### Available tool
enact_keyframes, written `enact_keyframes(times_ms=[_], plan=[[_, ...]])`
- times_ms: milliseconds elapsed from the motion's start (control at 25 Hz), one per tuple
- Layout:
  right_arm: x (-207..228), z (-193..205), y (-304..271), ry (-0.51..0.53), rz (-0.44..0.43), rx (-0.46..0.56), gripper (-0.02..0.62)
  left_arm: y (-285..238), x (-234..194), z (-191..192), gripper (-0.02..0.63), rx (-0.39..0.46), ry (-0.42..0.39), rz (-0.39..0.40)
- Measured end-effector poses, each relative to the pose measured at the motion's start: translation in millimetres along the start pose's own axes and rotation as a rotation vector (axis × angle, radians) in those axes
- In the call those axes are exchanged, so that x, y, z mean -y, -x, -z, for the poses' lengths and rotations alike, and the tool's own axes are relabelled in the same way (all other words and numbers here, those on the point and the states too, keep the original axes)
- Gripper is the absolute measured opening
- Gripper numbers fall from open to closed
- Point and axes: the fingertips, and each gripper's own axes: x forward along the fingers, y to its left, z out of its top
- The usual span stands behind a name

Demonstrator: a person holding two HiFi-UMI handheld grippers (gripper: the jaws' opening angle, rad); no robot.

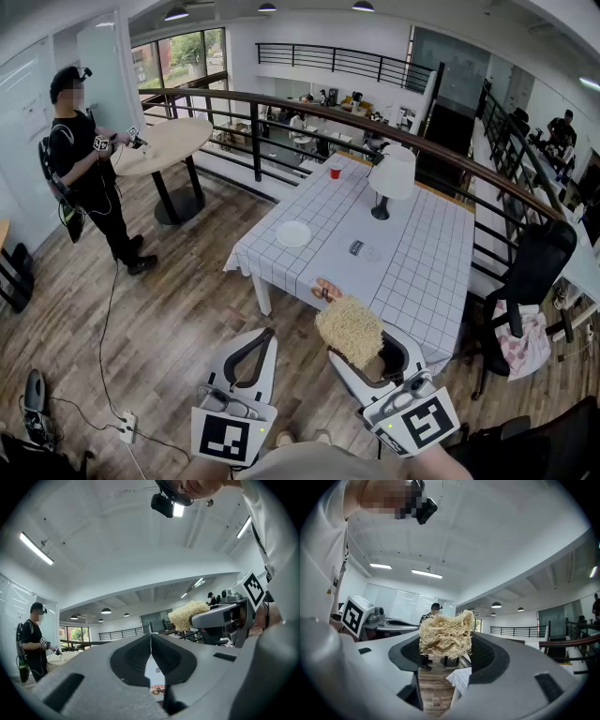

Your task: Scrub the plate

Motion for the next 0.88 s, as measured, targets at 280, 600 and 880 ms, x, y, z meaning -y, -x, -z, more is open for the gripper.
enact_keyframes(times_ms=[280, 600, 880], plan=[[1, -2, -3, -0.019, 0.015, 0.015, 0.261, 0, 1, 1, 0.017, -0.001, 0.023, 0.02], [0, 5, 0, -0.003, 0.001, -0.012, 0.261, -6, 9, 4, 0.017, -0.01, 0.031, 0.038], [13, 5, 8, -0.007, 0.008, -0.01, 0.261, -13, 20, 5, 0.017, -0.022, 0.024, 0.048]])
